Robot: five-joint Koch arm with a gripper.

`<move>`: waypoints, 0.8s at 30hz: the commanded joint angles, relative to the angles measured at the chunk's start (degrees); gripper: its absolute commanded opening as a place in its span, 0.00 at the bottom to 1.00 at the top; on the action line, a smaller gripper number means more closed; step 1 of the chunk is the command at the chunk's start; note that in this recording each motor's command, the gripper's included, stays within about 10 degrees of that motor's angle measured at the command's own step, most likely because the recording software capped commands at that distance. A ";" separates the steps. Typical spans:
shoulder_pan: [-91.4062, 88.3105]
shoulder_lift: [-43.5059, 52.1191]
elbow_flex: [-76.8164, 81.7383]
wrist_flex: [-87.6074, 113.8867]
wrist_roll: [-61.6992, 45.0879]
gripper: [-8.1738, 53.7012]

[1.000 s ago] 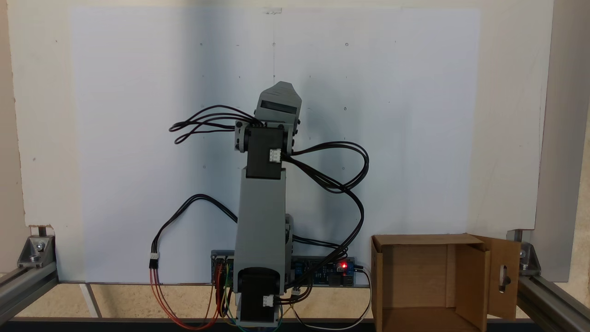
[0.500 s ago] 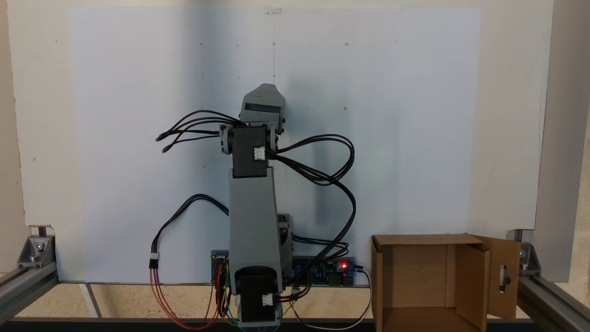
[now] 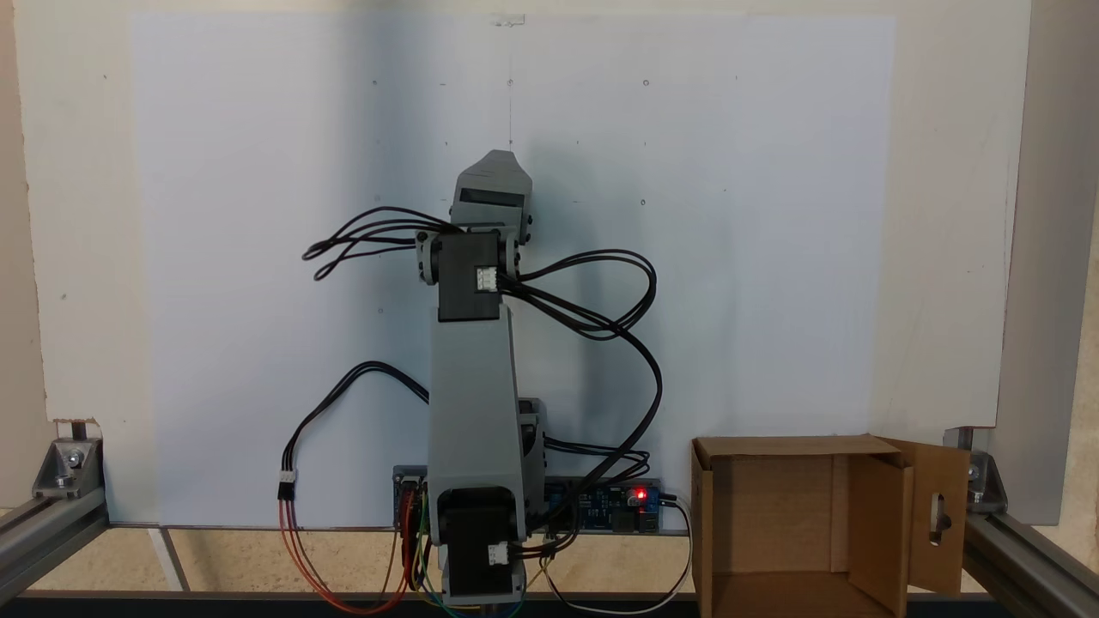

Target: Grasp a green dice and put it in the bin.

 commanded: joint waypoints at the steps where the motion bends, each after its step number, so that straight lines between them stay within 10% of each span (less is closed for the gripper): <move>1: 0.09 -0.18 -1.05 -0.44 1.93 0.84; 24: 1.23 -8.00 2.29 -9.14 1.93 0.83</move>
